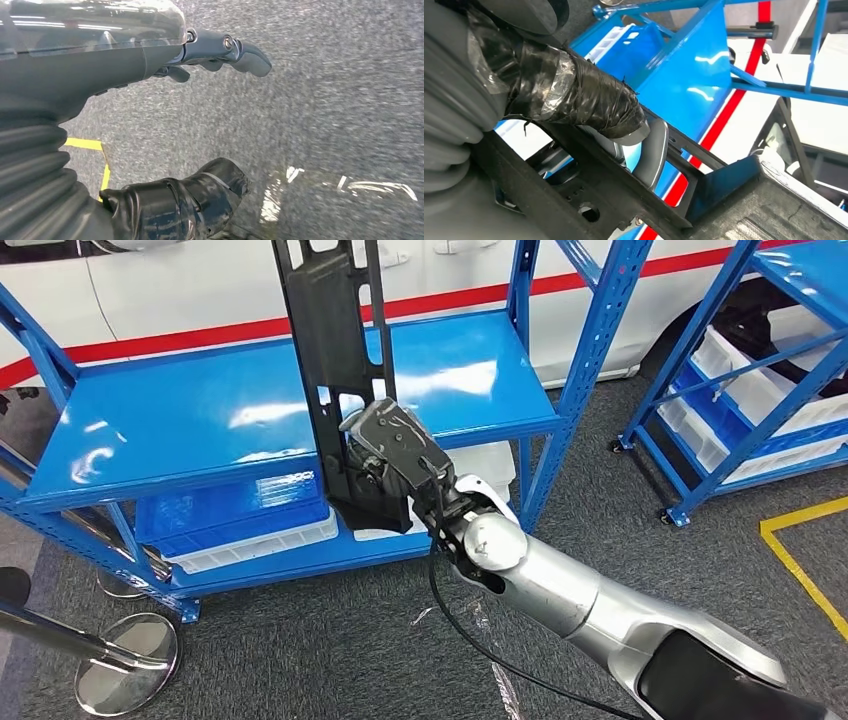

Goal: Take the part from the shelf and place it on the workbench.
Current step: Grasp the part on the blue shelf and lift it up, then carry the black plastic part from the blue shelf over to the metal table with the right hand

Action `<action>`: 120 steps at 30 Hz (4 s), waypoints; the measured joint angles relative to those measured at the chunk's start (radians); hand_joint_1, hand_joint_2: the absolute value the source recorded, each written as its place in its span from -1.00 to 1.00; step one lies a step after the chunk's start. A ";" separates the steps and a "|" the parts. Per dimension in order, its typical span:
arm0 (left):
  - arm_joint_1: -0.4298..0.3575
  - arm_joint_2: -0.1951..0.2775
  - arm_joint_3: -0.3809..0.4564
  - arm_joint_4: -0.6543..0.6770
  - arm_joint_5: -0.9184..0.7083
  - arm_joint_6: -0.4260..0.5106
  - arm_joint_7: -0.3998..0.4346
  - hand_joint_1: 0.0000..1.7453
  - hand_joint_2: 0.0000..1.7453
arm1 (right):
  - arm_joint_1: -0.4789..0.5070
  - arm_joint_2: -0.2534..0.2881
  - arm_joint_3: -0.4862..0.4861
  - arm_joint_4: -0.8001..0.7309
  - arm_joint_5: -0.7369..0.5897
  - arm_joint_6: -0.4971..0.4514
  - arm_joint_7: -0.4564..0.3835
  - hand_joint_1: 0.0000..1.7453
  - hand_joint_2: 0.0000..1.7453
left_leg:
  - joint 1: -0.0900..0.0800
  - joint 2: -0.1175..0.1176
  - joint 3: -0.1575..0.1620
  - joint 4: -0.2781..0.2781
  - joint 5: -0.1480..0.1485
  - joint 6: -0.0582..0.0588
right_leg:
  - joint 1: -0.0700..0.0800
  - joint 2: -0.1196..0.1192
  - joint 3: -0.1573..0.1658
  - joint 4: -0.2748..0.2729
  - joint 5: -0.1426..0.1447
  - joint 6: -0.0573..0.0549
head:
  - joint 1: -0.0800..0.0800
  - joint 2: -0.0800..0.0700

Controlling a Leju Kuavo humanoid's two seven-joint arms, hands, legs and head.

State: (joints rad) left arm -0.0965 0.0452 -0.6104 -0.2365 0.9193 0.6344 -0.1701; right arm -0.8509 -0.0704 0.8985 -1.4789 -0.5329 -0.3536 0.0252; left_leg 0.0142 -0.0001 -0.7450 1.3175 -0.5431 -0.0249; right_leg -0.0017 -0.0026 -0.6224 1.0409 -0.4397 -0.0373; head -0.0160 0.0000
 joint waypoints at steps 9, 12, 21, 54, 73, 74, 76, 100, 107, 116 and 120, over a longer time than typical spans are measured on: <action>-0.012 0.011 0.001 0.000 -0.001 -0.001 0.004 -1.00 1.00 | -0.002 -0.044 -0.008 -0.036 -0.008 0.024 -0.001 1.00 1.00 | -0.015 0.003 0.227 -0.330 0.055 0.045 | -0.007 -0.001 -0.062 0.005 0.051 0.040 | 0.000 0.000; -0.012 0.011 0.000 0.000 0.000 -0.002 0.007 -1.00 1.00 | -0.001 -0.057 -0.009 -0.042 -0.008 0.025 -0.002 1.00 1.00 | -0.012 0.010 0.188 -0.337 0.095 0.060 | -0.008 0.002 -0.100 0.141 -0.088 0.049 | 0.006 0.000; -0.010 0.019 0.000 0.000 -0.002 -0.005 0.015 -1.00 1.00 | 0.006 -0.076 -0.014 -0.059 -0.008 0.024 -0.004 1.00 1.00 | -0.013 0.006 0.041 -0.274 0.177 0.029 | -0.016 0.011 0.086 0.033 -0.101 0.053 | 0.008 0.000; -0.009 0.020 0.000 0.001 0.000 -0.005 0.023 -1.00 1.00 | 0.005 -0.120 -0.027 -0.092 -0.006 0.022 0.002 1.00 1.00 | -0.012 0.009 0.067 -0.269 0.133 0.023 | -0.013 0.005 0.026 0.027 -0.044 0.030 | 0.010 0.000; -0.010 0.014 -0.002 0.001 -0.021 0.025 -0.019 -1.00 1.00 | -0.004 -0.130 -0.027 -0.106 0.042 0.025 0.002 1.00 1.00 | -0.006 0.006 0.212 -0.321 0.053 0.048 | -0.012 0.001 -0.151 0.188 -0.049 0.054 | 0.013 0.000; -0.010 0.013 -0.002 0.001 -0.024 0.030 -0.017 -1.00 1.00 | -0.002 -0.130 -0.027 -0.106 0.047 0.025 0.002 1.00 1.00 | -0.007 0.004 0.205 -0.317 0.057 0.051 | -0.012 0.002 -0.168 0.247 -0.075 0.053 | 0.013 0.000; -0.010 0.013 -0.004 0.001 -0.033 0.042 -0.013 -1.00 1.00 | 0.001 -0.131 -0.027 -0.106 0.061 0.024 0.002 1.00 1.00 | -0.009 -0.005 0.189 -0.307 0.061 0.052 | -0.010 0.002 -0.157 0.274 -0.079 0.049 | 0.013 0.000; -0.030 -0.006 -0.071 0.057 -0.315 0.067 0.072 -1.00 1.00 | -0.010 -0.133 -0.027 -0.130 0.134 0.023 0.017 1.00 1.00 | -0.015 0.025 0.172 -0.315 0.086 0.038 | -0.007 -0.095 -0.009 0.017 -0.003 0.037 | 0.005 0.000; -0.033 -0.014 -0.075 0.068 -0.401 0.067 0.065 -1.00 1.00 | 0.004 -0.138 -0.027 -0.133 0.137 0.013 0.010 1.00 1.00 | -0.011 -0.050 0.152 -0.310 0.107 0.057 | -0.011 0.004 -0.095 0.246 -0.103 0.046 | 0.010 0.000; -0.033 -0.019 -0.070 0.087 -0.439 0.068 0.063 -1.00 1.00 | 0.012 -0.144 -0.035 -0.150 0.140 -0.004 -0.001 1.00 1.00 | -0.004 -0.086 0.084 -0.245 0.093 0.007 | -0.025 0.042 0.004 0.033 -0.023 0.022 | 0.006 0.000; -0.046 -0.021 -0.049 0.103 -0.478 0.068 0.039 -1.00 1.00 | 0.016 -0.149 -0.043 -0.156 0.140 -0.012 -0.002 1.00 1.00 | -0.001 -0.011 -0.008 -0.043 0.003 -0.010 | -0.022 -0.018 0.005 0.027 -0.020 0.013 | -0.003 0.000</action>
State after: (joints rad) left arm -0.1428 0.0242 -0.6589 -0.1340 0.4409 0.7023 -0.1315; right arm -0.8352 -0.2197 0.8558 -1.6348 -0.3929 -0.3657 0.0232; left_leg 0.0129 -0.0111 -0.7528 1.2746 -0.5402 -0.0349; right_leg -0.0242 -0.0205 -0.6175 1.0681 -0.4595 -0.0242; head -0.0192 0.0000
